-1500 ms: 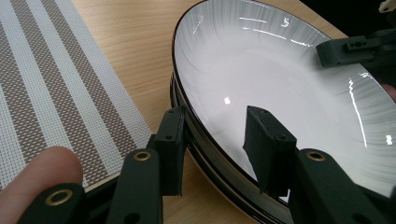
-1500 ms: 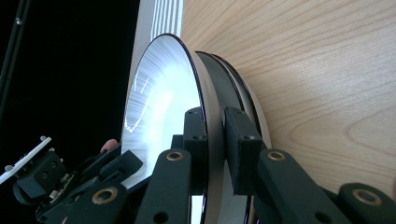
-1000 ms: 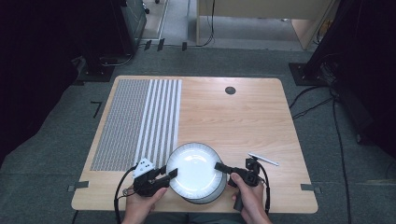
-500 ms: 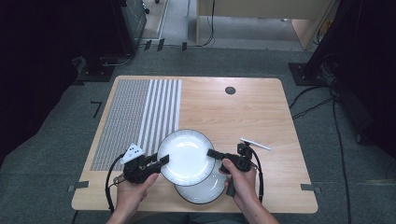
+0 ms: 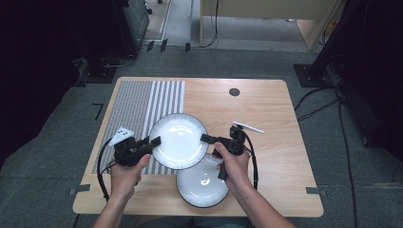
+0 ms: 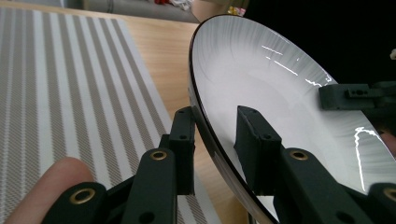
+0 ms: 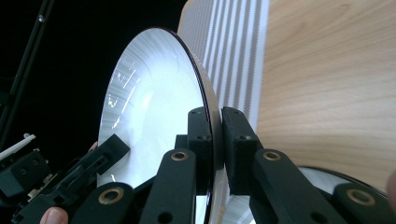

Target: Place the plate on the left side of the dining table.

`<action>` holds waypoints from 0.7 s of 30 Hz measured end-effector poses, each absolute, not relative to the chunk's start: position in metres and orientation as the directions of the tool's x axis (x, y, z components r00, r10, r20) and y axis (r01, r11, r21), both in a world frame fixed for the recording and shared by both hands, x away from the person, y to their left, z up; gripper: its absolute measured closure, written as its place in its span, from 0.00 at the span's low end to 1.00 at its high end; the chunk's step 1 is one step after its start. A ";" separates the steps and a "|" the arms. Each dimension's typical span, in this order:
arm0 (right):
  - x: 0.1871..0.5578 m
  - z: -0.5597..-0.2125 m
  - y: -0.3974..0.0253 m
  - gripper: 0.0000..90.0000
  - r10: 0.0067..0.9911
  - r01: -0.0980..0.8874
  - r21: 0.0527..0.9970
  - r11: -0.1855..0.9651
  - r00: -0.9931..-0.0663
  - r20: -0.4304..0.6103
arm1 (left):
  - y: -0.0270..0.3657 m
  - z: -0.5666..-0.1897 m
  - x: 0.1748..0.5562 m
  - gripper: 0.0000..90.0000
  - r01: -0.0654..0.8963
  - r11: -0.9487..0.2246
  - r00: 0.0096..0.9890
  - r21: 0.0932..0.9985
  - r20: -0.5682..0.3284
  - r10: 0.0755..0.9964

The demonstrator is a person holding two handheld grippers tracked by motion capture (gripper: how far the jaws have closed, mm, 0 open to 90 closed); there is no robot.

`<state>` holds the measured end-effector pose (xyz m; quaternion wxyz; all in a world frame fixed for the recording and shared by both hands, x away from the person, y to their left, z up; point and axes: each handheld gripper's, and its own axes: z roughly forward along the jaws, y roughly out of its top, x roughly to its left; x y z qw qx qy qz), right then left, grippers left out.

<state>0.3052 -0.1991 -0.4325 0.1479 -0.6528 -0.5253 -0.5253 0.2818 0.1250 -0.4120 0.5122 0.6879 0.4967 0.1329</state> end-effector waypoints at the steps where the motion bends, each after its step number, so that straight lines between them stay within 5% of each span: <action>1: 0.308 -0.432 -0.196 0.92 0.533 0.841 0.360 -0.405 -0.102 0.840 | 0.128 -0.411 0.284 0.77 0.546 0.024 0.462 0.837 -0.325 0.826; 21: 0.367 -0.422 -0.106 0.92 0.567 0.850 0.352 -0.392 -0.079 0.820 | 0.203 -0.409 0.331 0.78 0.563 0.123 0.331 0.817 -0.360 0.872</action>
